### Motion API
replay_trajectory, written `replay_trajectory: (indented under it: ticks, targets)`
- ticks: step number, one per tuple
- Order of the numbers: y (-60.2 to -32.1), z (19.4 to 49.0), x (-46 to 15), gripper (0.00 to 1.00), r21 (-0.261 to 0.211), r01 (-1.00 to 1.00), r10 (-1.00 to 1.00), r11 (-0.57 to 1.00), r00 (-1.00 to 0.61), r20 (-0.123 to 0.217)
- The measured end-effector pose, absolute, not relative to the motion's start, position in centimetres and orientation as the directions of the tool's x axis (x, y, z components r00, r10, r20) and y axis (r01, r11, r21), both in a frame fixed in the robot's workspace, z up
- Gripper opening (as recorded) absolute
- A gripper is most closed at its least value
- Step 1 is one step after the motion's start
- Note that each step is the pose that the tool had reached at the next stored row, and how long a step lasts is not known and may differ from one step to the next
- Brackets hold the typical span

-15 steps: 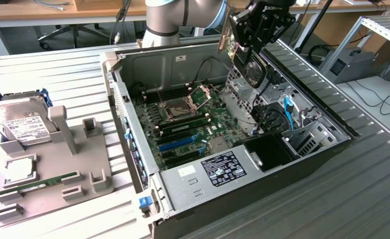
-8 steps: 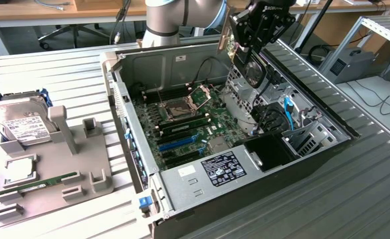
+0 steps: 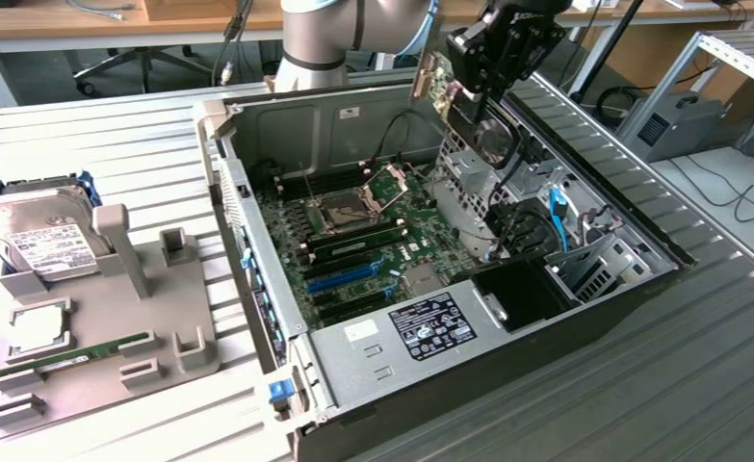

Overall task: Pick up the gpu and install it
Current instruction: 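Insert the gpu into the slot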

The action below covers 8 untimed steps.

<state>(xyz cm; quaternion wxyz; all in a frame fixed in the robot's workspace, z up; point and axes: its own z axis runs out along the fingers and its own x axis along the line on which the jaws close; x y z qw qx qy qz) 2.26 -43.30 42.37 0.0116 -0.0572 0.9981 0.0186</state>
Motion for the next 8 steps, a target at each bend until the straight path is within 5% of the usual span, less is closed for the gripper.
replay_trajectory:
  ticks: [8]
  targets:
    - [-43.24,42.36,2.26,0.27,0.036,-0.307,-0.307,0.951,-0.951,-0.025]
